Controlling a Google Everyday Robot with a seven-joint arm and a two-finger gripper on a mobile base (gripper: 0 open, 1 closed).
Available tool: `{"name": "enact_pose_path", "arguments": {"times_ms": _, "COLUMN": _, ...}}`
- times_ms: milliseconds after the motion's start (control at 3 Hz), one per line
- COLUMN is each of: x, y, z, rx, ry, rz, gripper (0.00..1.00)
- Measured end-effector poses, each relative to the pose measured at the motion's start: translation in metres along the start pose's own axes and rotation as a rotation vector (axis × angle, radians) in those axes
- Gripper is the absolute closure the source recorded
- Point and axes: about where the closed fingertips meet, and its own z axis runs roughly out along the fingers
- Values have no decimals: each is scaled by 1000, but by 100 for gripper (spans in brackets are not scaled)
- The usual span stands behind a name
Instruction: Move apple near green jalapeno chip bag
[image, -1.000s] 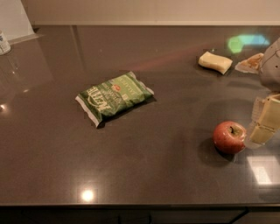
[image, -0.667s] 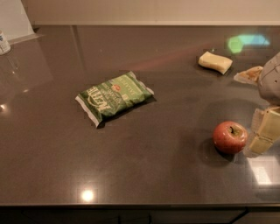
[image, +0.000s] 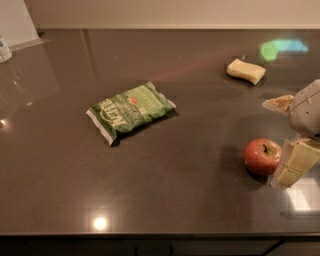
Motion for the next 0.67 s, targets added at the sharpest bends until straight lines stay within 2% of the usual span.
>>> {"name": "enact_pose_path", "arguments": {"times_ms": 667, "x": 18, "y": 4, "z": 17, "rx": -7, "ry": -16, "rz": 34, "gripper": 0}}
